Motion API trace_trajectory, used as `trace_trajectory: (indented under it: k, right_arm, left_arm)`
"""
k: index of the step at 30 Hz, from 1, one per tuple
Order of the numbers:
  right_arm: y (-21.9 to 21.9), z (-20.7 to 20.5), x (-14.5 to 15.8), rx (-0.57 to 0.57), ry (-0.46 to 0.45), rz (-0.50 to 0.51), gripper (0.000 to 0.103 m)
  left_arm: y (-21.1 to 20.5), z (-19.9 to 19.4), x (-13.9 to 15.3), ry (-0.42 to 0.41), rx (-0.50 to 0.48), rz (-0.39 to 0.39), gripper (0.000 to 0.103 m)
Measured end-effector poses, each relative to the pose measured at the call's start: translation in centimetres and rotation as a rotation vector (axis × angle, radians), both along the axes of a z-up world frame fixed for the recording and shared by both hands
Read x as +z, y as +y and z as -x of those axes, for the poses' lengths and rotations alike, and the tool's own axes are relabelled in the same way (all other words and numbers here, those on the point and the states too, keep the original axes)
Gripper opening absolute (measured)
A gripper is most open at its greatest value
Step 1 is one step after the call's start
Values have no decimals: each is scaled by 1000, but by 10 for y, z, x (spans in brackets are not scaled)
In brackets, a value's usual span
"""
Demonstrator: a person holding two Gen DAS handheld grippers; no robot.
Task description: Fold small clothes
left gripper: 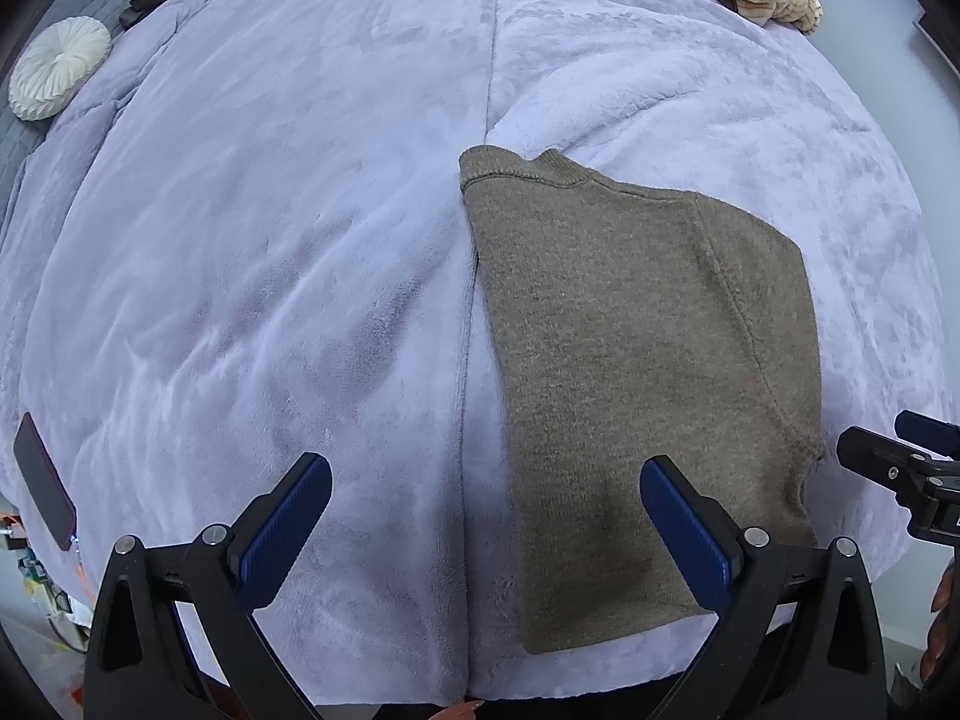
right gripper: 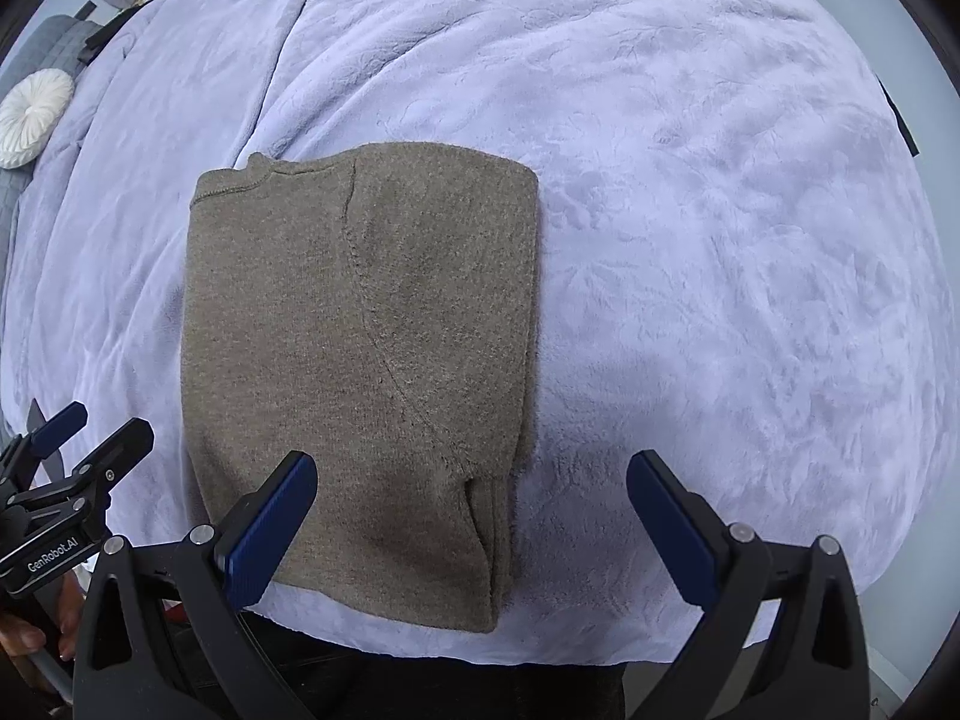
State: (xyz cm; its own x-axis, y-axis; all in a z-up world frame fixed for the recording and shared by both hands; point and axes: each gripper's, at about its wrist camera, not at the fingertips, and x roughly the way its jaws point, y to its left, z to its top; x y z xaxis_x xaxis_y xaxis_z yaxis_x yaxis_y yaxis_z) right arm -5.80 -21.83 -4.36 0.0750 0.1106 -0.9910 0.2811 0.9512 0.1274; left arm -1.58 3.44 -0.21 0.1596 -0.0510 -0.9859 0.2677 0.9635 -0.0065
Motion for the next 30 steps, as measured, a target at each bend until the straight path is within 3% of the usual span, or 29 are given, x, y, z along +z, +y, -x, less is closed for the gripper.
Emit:
trace_trajectory:
  k: [30]
  right_arm:
    - [0, 0, -3, 3, 8, 0, 103]
  left_arm:
    - [3, -2, 0, -2, 10, -16, 103]
